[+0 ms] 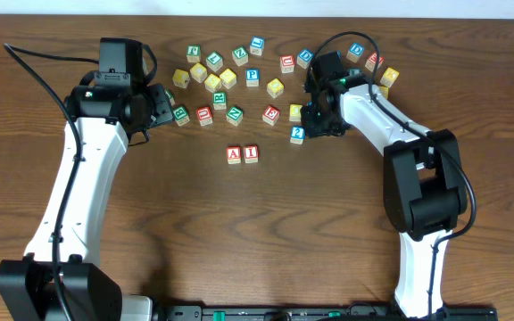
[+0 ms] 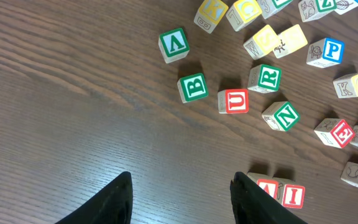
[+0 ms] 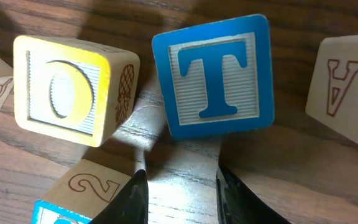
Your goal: Spell out AI2
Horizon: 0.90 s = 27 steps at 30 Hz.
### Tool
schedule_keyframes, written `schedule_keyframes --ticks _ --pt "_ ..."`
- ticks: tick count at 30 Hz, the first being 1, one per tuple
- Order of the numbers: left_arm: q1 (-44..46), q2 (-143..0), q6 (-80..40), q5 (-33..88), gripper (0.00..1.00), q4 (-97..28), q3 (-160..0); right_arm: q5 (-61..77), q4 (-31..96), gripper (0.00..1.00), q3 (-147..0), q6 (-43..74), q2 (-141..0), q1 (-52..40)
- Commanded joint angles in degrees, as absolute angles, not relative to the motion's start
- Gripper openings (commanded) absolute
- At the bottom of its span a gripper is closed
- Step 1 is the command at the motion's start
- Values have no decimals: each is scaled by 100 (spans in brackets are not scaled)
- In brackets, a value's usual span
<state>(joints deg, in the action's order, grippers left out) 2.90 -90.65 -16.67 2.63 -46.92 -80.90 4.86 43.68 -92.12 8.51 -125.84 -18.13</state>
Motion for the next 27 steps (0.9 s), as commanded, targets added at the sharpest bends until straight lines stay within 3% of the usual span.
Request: schedule_keyframes --ticks 1,27 --pt "281 -9061 -1616 187 50 -4700 -8042 790 4362 32 -9231 705 -12879 -1772" --pt "283 -9061 -1616 189 50 -4703 -8042 963 4895 32 -9312 532 -12879 -2058"
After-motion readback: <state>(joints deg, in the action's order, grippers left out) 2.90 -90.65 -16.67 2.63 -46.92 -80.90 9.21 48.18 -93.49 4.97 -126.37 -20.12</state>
